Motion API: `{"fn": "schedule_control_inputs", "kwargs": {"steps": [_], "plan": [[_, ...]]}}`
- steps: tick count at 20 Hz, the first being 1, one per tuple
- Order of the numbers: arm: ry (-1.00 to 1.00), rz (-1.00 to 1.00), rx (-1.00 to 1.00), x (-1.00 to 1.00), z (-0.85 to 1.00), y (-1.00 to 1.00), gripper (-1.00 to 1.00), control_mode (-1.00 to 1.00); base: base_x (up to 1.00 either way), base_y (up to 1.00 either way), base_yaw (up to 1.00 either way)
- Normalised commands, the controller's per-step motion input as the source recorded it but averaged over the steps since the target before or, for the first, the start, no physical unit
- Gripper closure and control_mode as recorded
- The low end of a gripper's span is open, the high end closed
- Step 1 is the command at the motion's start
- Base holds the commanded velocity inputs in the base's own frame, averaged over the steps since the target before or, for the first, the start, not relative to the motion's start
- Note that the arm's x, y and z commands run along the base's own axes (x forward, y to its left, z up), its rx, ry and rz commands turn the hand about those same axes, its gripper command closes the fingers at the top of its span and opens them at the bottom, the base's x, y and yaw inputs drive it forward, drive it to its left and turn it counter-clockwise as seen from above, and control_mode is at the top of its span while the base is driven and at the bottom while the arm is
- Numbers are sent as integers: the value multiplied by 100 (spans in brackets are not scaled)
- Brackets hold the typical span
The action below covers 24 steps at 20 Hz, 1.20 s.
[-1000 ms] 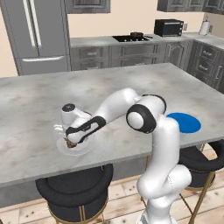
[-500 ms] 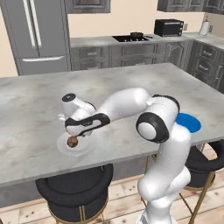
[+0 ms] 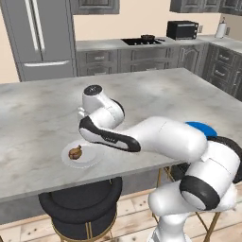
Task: Take the chicken drumsticks from the pan and place one on each plate on the dining counter.
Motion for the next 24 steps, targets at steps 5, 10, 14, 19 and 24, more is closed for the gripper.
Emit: {"fn": "schedule_control_inputs", "kwargs": {"steps": [5,10,14,19,24], "plan": [[-17,-24,14,-100,94,-80,-100,-100,0,0,0],[-11,-24,14,-95,57,-95,-100,-100,0,0,0],[-7,-30,15,-47,0,-100,-100,-100,0,0,0],[-1,-31,16,-20,-17,-100,-100,-100,0,0,0],[-6,-23,6,-16,-2,-64,-100,-100,0,0,0]]}}
